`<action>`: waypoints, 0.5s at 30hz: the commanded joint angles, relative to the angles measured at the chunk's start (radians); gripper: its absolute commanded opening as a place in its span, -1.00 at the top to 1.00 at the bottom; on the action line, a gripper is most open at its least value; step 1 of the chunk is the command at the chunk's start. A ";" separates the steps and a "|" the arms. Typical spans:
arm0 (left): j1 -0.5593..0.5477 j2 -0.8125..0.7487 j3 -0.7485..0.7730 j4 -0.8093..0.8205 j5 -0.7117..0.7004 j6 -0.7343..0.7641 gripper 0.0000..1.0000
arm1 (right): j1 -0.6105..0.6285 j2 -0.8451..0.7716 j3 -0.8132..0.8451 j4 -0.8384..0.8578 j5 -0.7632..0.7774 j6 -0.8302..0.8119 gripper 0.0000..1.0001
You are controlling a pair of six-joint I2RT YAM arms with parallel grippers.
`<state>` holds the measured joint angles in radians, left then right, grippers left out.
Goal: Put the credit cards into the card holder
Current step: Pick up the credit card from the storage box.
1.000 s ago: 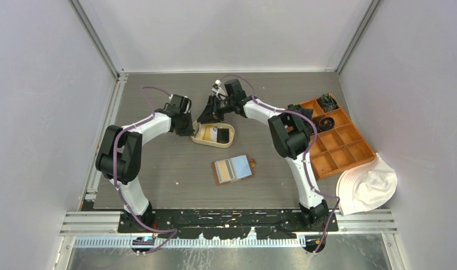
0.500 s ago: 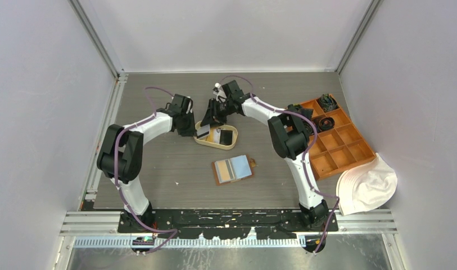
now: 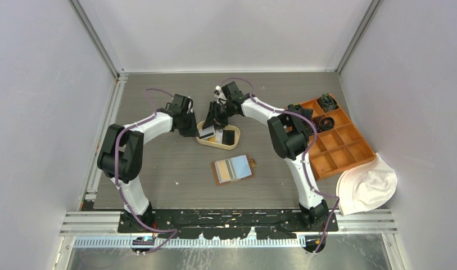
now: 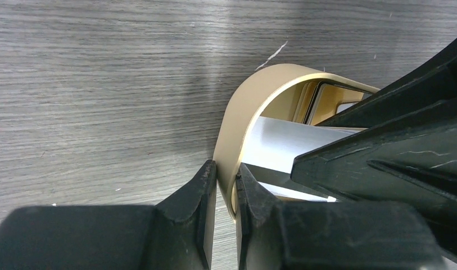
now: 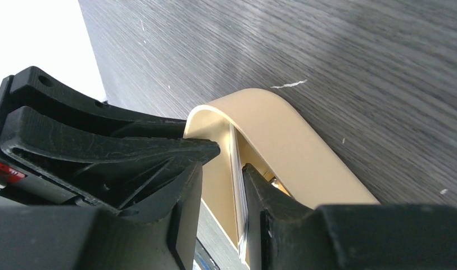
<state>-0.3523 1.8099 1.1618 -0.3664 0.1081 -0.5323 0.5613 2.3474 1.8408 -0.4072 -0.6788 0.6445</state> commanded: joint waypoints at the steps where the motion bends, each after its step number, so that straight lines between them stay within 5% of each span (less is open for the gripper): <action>1: -0.005 -0.036 0.015 0.071 0.049 -0.035 0.65 | 0.010 -0.042 -0.001 -0.016 -0.009 -0.012 0.26; 9: -0.003 -0.094 0.002 0.077 0.051 -0.038 0.57 | 0.010 -0.074 -0.006 -0.096 0.051 -0.077 0.36; 15: -0.004 -0.160 -0.017 0.077 0.043 -0.033 0.52 | 0.000 -0.096 -0.025 -0.093 0.051 -0.077 0.80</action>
<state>-0.3523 1.7386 1.1488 -0.3454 0.1322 -0.5545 0.5652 2.3417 1.8179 -0.4911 -0.6392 0.5877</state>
